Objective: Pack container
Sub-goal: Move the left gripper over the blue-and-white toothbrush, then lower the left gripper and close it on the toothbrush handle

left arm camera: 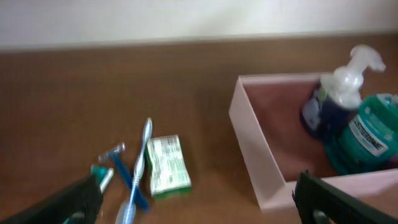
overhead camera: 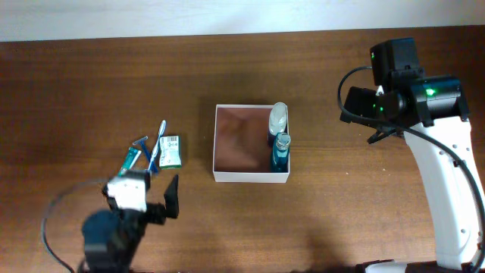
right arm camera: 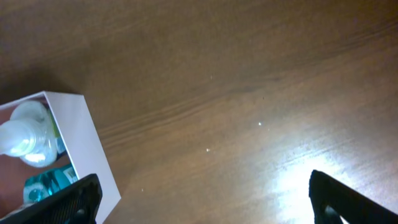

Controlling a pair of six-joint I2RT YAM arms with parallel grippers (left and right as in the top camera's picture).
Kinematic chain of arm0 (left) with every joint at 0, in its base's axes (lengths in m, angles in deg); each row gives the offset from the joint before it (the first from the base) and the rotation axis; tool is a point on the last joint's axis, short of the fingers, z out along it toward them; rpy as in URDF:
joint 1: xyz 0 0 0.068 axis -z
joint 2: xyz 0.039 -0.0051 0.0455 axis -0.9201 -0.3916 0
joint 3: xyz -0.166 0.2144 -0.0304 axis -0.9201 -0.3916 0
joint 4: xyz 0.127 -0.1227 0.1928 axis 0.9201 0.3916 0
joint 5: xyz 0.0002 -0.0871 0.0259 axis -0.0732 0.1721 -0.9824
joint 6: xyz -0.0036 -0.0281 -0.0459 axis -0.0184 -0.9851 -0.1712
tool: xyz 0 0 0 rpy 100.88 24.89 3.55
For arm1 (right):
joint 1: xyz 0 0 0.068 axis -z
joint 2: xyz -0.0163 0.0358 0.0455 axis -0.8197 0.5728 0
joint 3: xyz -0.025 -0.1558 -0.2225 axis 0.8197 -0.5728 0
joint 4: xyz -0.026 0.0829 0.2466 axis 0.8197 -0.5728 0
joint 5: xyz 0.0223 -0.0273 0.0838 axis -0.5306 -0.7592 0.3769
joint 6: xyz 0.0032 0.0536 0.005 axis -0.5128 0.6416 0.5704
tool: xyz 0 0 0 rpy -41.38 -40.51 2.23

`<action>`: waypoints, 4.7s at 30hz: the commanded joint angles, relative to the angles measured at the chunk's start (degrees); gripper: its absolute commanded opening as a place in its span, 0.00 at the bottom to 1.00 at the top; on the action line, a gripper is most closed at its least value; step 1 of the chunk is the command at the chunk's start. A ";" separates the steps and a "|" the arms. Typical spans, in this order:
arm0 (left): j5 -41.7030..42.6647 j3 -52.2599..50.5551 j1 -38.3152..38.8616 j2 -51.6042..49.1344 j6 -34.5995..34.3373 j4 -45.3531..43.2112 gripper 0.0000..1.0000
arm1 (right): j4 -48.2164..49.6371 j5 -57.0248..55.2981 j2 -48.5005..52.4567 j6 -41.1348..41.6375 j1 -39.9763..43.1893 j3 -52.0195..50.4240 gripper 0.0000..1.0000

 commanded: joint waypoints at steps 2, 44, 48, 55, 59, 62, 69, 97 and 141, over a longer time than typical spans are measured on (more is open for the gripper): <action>-0.28 15.91 -0.37 -19.52 1.09 11.23 0.99 | 0.04 -0.50 0.09 0.07 0.26 1.09 0.98; -12.07 37.79 -1.57 -65.61 -7.98 23.91 0.64 | 0.04 -0.52 0.09 0.07 0.26 1.09 0.98; -13.29 37.75 -2.34 -65.61 -8.33 24.15 0.68 | 0.04 -0.52 0.09 0.07 0.26 1.09 0.98; -17.27 36.94 -2.45 -65.61 -8.33 24.50 0.70 | 0.04 -0.52 0.09 0.07 0.26 1.09 0.98; -17.86 35.63 -2.45 -65.64 -8.31 23.43 0.70 | 0.04 -0.50 0.09 0.07 0.26 1.09 0.98; -17.86 34.49 -2.45 -66.01 -8.28 21.66 0.70 | 0.04 -0.52 0.09 0.07 0.26 1.09 0.98; -17.88 33.99 -2.45 -66.42 -8.11 19.89 0.66 | 0.04 -0.52 0.09 0.07 0.26 1.09 0.98; -12.44 28.17 -2.43 -71.23 10.93 6.25 0.47 | 0.04 -0.52 0.09 0.07 0.26 1.09 0.98; -12.44 28.17 -1.79 -79.34 11.91 0.00 0.28 | 0.04 -0.50 0.09 0.07 0.26 1.09 0.98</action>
